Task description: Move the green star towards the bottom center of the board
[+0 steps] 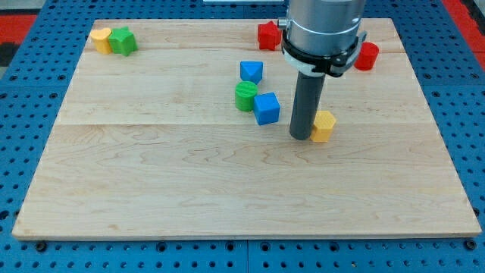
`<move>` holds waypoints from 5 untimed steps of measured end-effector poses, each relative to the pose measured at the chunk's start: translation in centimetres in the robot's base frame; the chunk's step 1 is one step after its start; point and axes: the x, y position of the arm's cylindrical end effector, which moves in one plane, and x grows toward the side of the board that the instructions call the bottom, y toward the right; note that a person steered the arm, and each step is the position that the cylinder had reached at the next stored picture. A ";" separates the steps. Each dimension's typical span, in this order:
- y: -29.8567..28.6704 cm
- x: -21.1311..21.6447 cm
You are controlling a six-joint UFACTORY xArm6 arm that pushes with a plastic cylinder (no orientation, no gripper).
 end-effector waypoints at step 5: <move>-17.2 -23.2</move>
